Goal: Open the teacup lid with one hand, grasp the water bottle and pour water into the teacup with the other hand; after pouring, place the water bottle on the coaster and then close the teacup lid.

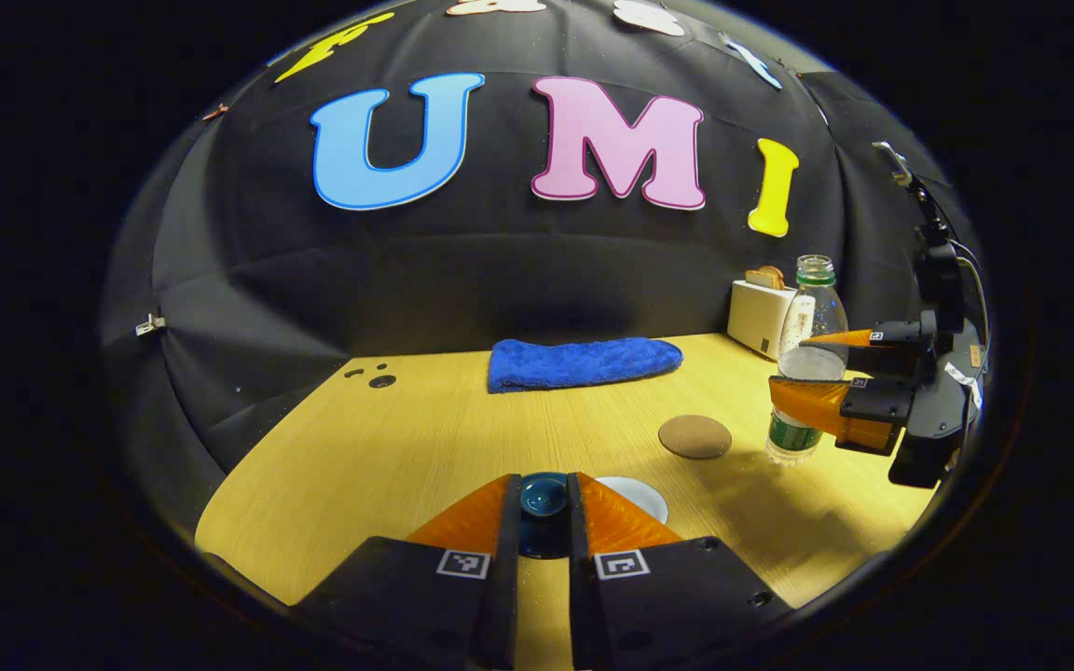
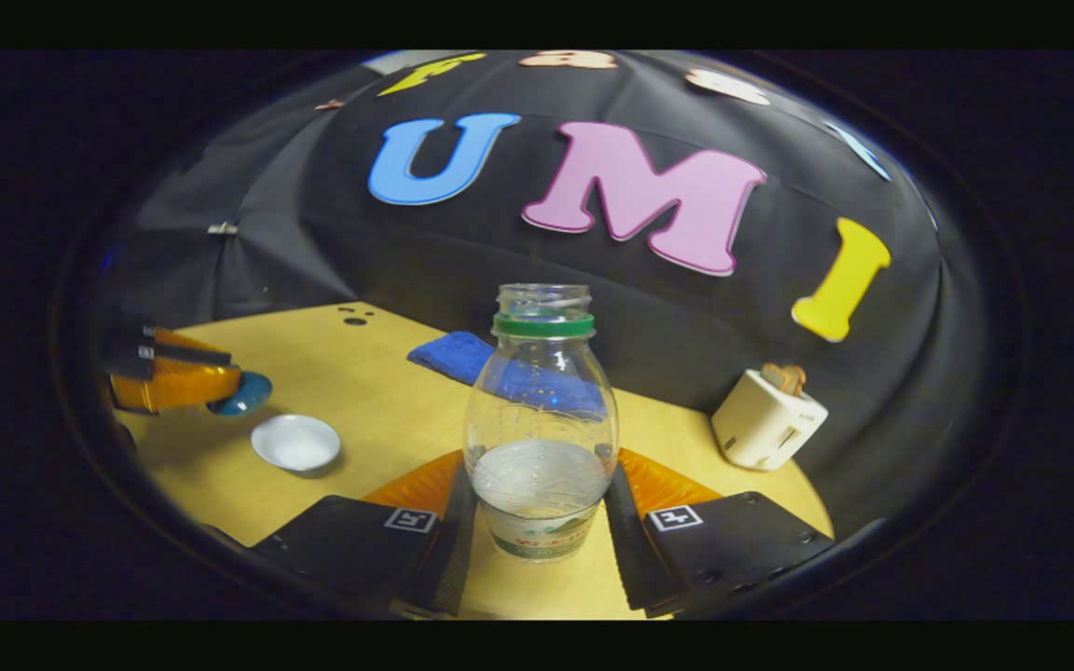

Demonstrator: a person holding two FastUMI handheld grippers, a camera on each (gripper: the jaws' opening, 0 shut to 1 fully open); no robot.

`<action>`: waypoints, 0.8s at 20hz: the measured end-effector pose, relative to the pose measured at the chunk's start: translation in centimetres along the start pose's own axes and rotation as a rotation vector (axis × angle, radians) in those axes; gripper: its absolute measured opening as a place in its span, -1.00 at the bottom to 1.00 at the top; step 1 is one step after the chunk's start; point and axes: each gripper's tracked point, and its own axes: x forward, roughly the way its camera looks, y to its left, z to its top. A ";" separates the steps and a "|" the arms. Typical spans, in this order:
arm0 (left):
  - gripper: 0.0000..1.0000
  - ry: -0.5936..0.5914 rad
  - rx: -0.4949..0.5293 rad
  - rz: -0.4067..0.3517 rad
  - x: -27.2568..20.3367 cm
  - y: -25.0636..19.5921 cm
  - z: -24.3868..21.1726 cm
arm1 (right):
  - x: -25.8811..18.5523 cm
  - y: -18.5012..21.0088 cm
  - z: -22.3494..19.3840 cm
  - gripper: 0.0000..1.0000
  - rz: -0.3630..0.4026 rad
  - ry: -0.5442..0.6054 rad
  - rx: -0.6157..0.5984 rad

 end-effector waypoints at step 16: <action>-0.46 -0.021 -0.047 0.162 -5.8 10.1 -2.0 | 1.1 4.7 -0.9 0.33 0.172 0.057 -0.681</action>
